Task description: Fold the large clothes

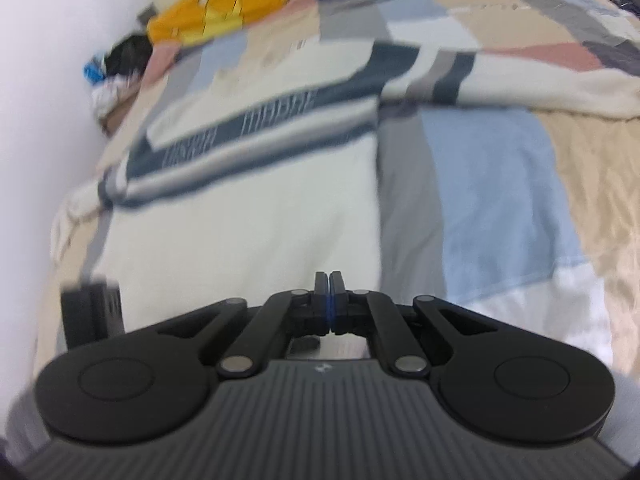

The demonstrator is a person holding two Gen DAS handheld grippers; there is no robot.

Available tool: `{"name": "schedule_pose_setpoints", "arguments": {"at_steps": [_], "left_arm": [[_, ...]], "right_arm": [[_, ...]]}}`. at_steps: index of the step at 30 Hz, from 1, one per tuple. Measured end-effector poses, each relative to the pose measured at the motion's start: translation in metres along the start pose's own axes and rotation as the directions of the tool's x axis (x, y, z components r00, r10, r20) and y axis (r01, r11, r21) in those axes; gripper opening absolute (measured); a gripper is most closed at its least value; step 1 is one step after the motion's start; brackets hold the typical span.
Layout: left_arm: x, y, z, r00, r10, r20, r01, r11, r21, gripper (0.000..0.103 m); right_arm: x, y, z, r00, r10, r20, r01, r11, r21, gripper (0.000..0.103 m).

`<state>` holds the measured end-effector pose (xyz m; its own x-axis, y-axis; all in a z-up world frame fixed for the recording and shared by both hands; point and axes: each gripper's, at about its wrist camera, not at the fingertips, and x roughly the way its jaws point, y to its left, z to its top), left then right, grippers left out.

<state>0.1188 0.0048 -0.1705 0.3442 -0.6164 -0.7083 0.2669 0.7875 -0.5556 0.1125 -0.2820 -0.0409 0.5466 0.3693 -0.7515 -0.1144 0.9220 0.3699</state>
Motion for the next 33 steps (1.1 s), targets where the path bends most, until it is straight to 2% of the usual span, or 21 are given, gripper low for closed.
{"name": "schedule_pose_setpoints", "arguments": {"at_steps": [4, 9, 12, 14, 17, 19, 22, 24, 25, 26, 28, 30, 32, 33], "left_arm": [[-0.009, -0.011, 0.002, 0.998, 0.047, 0.041, -0.049, 0.997, 0.058, 0.019], [-0.027, -0.025, 0.007, 0.988, 0.092, 0.127, -0.109, 0.986, 0.128, 0.019], [-0.034, -0.023, 0.012, 0.981, 0.111, 0.162, -0.13, 0.985, 0.114, 0.02], [-0.037, -0.018, 0.016, 0.973, 0.141, 0.184, -0.162, 0.981, 0.103, 0.029], [-0.039, -0.009, 0.022, 0.959, 0.195, 0.207, -0.216, 0.973, 0.084, 0.031], [-0.039, 0.002, 0.027, 0.955, 0.218, 0.203, -0.231, 0.972, 0.042, 0.031], [-0.041, 0.015, 0.035, 0.942, 0.258, 0.216, -0.262, 0.965, -0.012, 0.031], [-0.042, 0.021, 0.041, 0.93, 0.29, 0.227, -0.289, 0.957, -0.036, 0.037], [-0.042, 0.024, 0.044, 0.924, 0.304, 0.233, -0.302, 0.952, -0.047, 0.045], [-0.043, 0.026, 0.046, 0.917, 0.317, 0.241, -0.312, 0.948, -0.056, 0.048], [-0.043, 0.031, 0.049, 0.908, 0.34, 0.247, -0.332, 0.94, -0.073, 0.048], [-0.043, 0.035, 0.051, 0.901, 0.358, 0.244, -0.345, 0.934, -0.095, 0.049], [-0.044, 0.037, 0.052, 0.898, 0.366, 0.243, -0.349, 0.931, -0.11, 0.049], [-0.044, 0.038, 0.053, 0.896, 0.369, 0.246, -0.351, 0.929, -0.115, 0.049]], "right_arm": [[-0.013, -0.016, 0.021, 0.995, -0.004, 0.101, 0.001, 0.999, 0.035, 0.005], [-0.02, -0.045, 0.051, 0.971, -0.061, 0.233, 0.034, 0.992, 0.117, 0.005], [-0.014, -0.065, 0.07, 0.949, -0.121, 0.292, 0.065, 0.979, 0.194, 0.005], [-0.004, -0.078, 0.081, 0.936, -0.151, 0.317, 0.071, 0.966, 0.249, 0.005], [0.012, -0.099, 0.091, 0.916, -0.187, 0.355, 0.073, 0.948, 0.311, 0.006], [0.026, -0.113, 0.097, 0.905, -0.215, 0.368, 0.086, 0.938, 0.337, 0.006], [0.043, -0.132, 0.104, 0.906, -0.23, 0.356, 0.091, 0.926, 0.366, 0.006], [0.052, -0.143, 0.108, 0.906, -0.247, 0.344, 0.106, 0.918, 0.381, 0.006], [0.056, -0.149, 0.11, 0.908, -0.248, 0.337, 0.099, 0.91, 0.402, 0.007], [0.059, -0.155, 0.111, 0.911, -0.241, 0.333, 0.088, 0.905, 0.416, 0.007], [0.066, -0.165, 0.114, 0.913, -0.242, 0.329, 0.077, 0.894, 0.442, 0.009], [0.073, -0.174, 0.116, 0.911, -0.277, 0.305, 0.112, 0.879, 0.464, 0.024], [0.082, -0.187, 0.117, 0.912, -0.288, 0.293, 0.115, 0.863, 0.492, 0.067], [0.084, -0.194, 0.116, 0.912, -0.28, 0.299, 0.095, 0.854, 0.511, 0.075]]}}
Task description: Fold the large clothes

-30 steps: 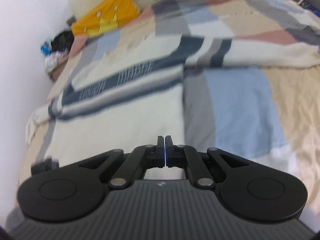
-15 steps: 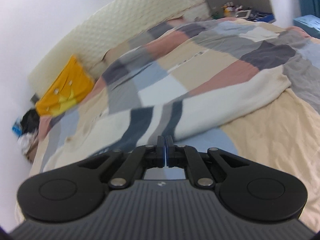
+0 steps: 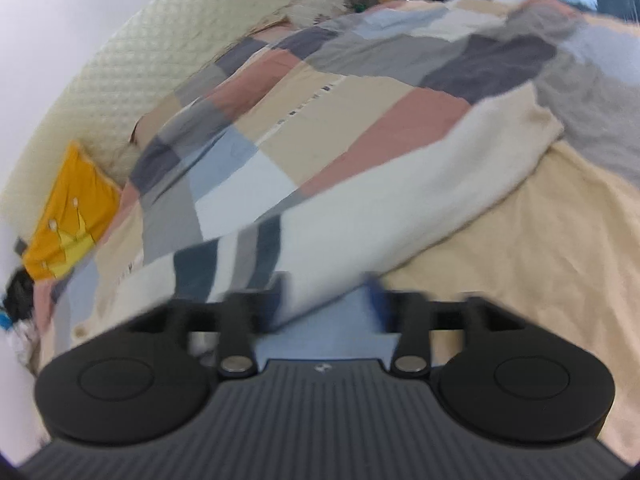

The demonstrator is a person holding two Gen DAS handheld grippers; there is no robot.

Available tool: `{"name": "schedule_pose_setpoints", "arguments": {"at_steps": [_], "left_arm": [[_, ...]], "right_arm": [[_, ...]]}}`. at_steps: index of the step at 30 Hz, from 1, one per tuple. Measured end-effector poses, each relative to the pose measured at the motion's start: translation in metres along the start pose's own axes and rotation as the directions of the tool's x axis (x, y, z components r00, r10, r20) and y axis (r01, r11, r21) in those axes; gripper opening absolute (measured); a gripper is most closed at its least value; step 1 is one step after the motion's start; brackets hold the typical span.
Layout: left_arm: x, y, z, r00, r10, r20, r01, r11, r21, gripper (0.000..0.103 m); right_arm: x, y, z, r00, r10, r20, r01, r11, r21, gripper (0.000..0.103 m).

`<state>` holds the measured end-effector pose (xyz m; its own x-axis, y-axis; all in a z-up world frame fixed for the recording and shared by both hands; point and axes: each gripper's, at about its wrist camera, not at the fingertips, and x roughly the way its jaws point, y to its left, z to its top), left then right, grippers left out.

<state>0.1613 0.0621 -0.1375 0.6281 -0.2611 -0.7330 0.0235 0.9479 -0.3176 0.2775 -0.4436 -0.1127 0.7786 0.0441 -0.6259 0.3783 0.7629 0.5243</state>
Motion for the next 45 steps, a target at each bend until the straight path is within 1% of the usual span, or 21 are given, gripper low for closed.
{"name": "schedule_pose_setpoints", "arguments": {"at_steps": [1, 3, 6, 10, 15, 17, 19, 21, 24, 26, 31, 34, 36, 37, 38, 39, 40, 41, 43, 45], "left_arm": [[0.0, 0.001, 0.001, 1.0, 0.006, 0.004, -0.006, 1.0, -0.004, 0.049], [0.0, 0.002, 0.002, 1.0, 0.015, 0.007, -0.015, 1.0, -0.01, 0.049], [0.0, 0.005, 0.003, 1.0, 0.027, 0.01, -0.027, 0.999, -0.026, 0.049], [0.001, 0.006, 0.003, 0.999, 0.037, 0.015, -0.037, 0.999, -0.034, 0.049], [0.005, 0.007, 0.004, 0.999, 0.046, 0.018, -0.045, 0.999, -0.03, 0.049], [0.008, 0.007, 0.003, 0.999, 0.044, 0.011, -0.044, 0.999, -0.03, 0.052], [0.009, 0.006, 0.003, 0.999, 0.041, 0.01, -0.041, 0.999, -0.024, 0.055], [0.009, 0.003, 0.003, 0.998, 0.054, 0.023, -0.054, 0.998, -0.018, 0.055], [0.012, 0.002, 0.006, 0.997, 0.066, 0.035, -0.065, 0.998, -0.027, 0.055], [0.015, 0.002, 0.01, 0.997, 0.063, 0.037, -0.061, 0.997, -0.037, 0.055], [0.02, 0.005, 0.018, 0.998, 0.053, 0.041, -0.051, 0.997, -0.052, 0.055], [0.026, 0.005, 0.019, 0.999, 0.041, 0.029, -0.04, 0.998, -0.051, 0.056], [0.03, 0.005, 0.02, 0.999, 0.038, 0.024, -0.036, 0.998, -0.051, 0.056], [0.031, 0.004, 0.021, 0.999, 0.039, 0.022, -0.037, 0.998, -0.049, 0.056], [0.032, 0.004, 0.022, 0.999, 0.041, 0.021, -0.039, 0.998, -0.048, 0.056], [0.033, 0.003, 0.022, 0.999, 0.041, 0.02, -0.04, 0.998, -0.049, 0.056], [0.034, 0.003, 0.024, 0.999, 0.042, 0.02, -0.04, 0.998, -0.051, 0.056], [0.034, 0.003, 0.025, 0.999, 0.043, 0.019, -0.042, 0.998, -0.054, 0.056], [0.035, 0.003, 0.025, 0.999, 0.043, 0.016, -0.042, 0.997, -0.057, 0.056], [0.036, 0.001, 0.026, 0.999, 0.045, 0.003, -0.045, 0.998, -0.039, 0.056]], "right_arm": [[0.005, -0.008, 0.002, 1.0, 0.001, 0.001, -0.001, 0.999, 0.037, 0.081], [0.013, -0.019, 0.005, 1.0, -0.005, -0.009, 0.006, 0.995, 0.095, 0.081], [0.024, -0.036, 0.007, 0.999, 0.013, -0.039, -0.006, 0.986, 0.166, 0.079], [0.032, -0.064, 0.008, 0.999, -0.022, -0.046, 0.032, 0.969, 0.246, 0.08], [0.044, -0.094, 0.013, 1.0, -0.018, -0.025, 0.025, 0.944, 0.329, 0.079], [0.052, -0.103, 0.014, 1.0, 0.0, -0.019, 0.007, 0.931, 0.364, 0.08], [0.058, -0.111, 0.017, 1.0, 0.028, -0.003, -0.024, 0.92, 0.392, 0.081], [0.063, -0.116, 0.021, 0.998, 0.053, 0.017, -0.056, 0.91, 0.41, 0.081], [0.07, -0.13, 0.027, 0.992, 0.107, 0.063, -0.124, 0.88, 0.459, 0.081], [0.075, -0.133, 0.033, 0.987, 0.13, 0.094, -0.159, 0.872, 0.463, 0.081], [0.087, -0.132, 0.049, 0.982, 0.12, 0.149, -0.178, 0.86, 0.478, 0.081], [0.095, -0.134, 0.059, 0.974, 0.113, 0.195, -0.194, 0.863, 0.467, 0.081], [0.099, -0.139, 0.063, 0.97, 0.103, 0.222, -0.2, 0.857, 0.475, 0.075], [0.098, -0.144, 0.064, 0.967, 0.091, 0.237, -0.2, 0.849, 0.489, 0.068], [0.099, -0.149, 0.064, 0.966, 0.08, 0.244, -0.196, 0.843, 0.501, 0.058], [0.101, -0.154, 0.066, 0.967, 0.067, 0.247, -0.188, 0.841, 0.507, 0.05], [0.101, -0.158, 0.067, 0.967, 0.045, 0.249, -0.171, 0.843, 0.51, 0.036], [0.101, -0.161, 0.069, 0.969, 0.022, 0.248, -0.15, 0.847, 0.51, 0.026], [0.102, -0.165, 0.071, 0.973, 0.006, 0.23, -0.123, 0.858, 0.498, 0.019], [0.099, -0.162, 0.075, 0.975, 0.006, 0.223, -0.109, 0.883, 0.456, 0.016]]}}
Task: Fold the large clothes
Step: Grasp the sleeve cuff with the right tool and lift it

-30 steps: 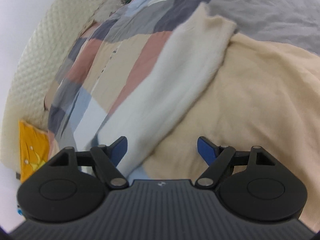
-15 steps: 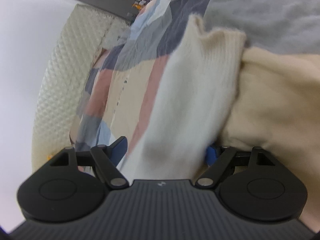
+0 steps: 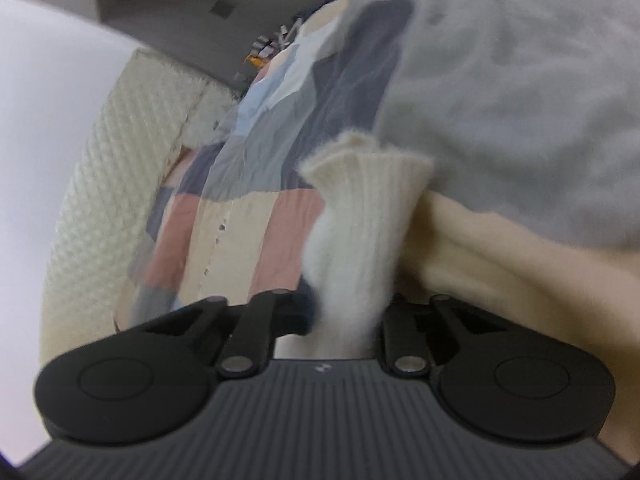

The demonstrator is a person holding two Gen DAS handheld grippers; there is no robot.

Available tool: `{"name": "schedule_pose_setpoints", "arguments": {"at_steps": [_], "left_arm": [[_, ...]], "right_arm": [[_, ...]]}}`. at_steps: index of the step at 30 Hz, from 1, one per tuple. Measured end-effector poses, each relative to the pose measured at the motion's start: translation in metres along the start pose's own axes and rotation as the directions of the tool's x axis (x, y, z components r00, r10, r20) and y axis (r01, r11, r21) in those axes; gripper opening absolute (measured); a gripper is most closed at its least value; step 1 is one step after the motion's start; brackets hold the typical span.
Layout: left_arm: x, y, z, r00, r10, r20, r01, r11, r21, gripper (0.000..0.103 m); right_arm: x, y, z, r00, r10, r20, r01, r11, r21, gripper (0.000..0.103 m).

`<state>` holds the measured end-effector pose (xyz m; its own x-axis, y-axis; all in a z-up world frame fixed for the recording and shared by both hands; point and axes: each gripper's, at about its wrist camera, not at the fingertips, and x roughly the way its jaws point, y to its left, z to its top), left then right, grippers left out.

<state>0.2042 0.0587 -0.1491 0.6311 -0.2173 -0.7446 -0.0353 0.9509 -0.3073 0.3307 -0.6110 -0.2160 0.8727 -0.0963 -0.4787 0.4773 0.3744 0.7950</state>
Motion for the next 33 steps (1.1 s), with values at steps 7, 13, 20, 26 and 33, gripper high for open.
{"name": "schedule_pose_setpoints", "arguments": {"at_steps": [7, 13, 20, 26, 33], "left_arm": [[0.004, -0.012, -0.006, 0.998, 0.048, -0.027, -0.045, 0.994, 0.1, 0.056], [-0.016, -0.006, -0.001, 1.0, -0.024, -0.011, 0.024, 0.999, 0.049, 0.056], [-0.053, 0.02, 0.013, 0.994, -0.042, 0.096, 0.043, 0.999, -0.009, 0.056], [-0.076, 0.045, 0.023, 0.985, -0.043, 0.169, 0.053, 0.997, -0.054, 0.056], [-0.109, 0.076, 0.031, 0.963, -0.038, 0.265, 0.066, 0.993, -0.099, 0.056]], "right_arm": [[-0.033, 0.066, 0.016, 0.989, 0.145, 0.024, -0.138, 0.974, -0.182, 0.015], [-0.073, 0.158, 0.014, 0.968, 0.247, 0.028, -0.222, 0.908, -0.356, 0.015], [-0.126, 0.262, -0.027, 0.929, 0.37, -0.016, -0.32, 0.782, -0.534, 0.015], [-0.173, 0.322, -0.086, 0.889, 0.447, -0.103, -0.407, 0.663, -0.629, 0.014], [-0.213, 0.363, -0.188, 0.844, 0.482, -0.237, -0.481, 0.483, -0.731, 0.014]]}}
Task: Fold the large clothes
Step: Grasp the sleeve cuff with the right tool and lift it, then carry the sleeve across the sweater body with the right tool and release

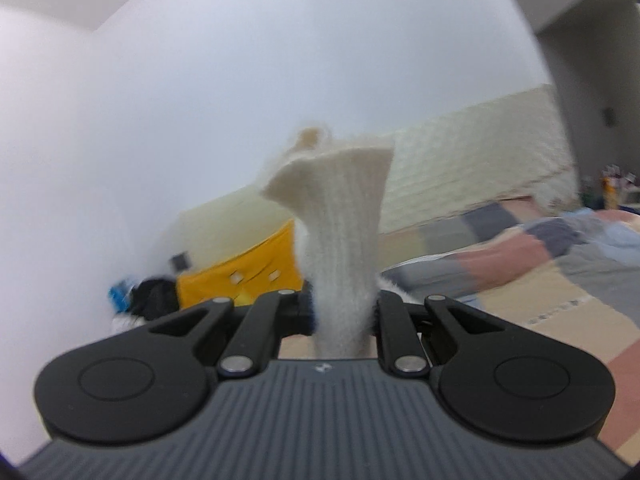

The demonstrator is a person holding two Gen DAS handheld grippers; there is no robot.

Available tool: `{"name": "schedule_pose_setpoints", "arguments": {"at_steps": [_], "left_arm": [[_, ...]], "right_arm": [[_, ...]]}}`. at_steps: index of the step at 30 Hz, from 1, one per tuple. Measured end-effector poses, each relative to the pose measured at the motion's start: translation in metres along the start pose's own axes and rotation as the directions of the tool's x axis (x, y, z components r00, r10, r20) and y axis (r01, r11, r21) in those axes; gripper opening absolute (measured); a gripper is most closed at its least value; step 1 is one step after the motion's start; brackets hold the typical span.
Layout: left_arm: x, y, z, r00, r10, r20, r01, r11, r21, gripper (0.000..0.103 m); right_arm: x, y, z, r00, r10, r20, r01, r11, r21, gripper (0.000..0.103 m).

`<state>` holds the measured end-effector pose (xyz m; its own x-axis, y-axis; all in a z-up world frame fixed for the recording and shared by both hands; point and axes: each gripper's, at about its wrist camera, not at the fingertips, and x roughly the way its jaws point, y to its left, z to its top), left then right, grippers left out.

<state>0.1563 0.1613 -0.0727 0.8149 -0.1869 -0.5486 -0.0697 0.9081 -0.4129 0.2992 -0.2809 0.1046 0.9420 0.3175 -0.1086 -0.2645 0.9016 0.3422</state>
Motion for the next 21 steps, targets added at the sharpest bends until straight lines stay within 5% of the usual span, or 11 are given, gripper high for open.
{"name": "schedule_pose_setpoints", "arguments": {"at_steps": [9, 16, 21], "left_arm": [[-0.047, 0.057, 0.024, 0.99, 0.053, 0.127, -0.035, 0.989, -0.143, 0.056], [-0.077, 0.083, 0.032, 0.968, 0.151, 0.201, -0.117, 0.978, -0.172, 0.056], [-0.069, 0.097, 0.031, 0.975, 0.129, 0.179, -0.089, 0.972, -0.216, 0.056]], "right_arm": [[0.016, 0.117, -0.102, 0.978, 0.137, -0.157, -0.166, 0.968, -0.189, 0.014], [0.019, 0.178, -0.205, 0.926, 0.189, -0.328, -0.273, 0.933, -0.234, 0.014], [0.026, 0.199, -0.26, 0.887, 0.171, -0.429, -0.306, 0.913, -0.27, 0.014]]}}
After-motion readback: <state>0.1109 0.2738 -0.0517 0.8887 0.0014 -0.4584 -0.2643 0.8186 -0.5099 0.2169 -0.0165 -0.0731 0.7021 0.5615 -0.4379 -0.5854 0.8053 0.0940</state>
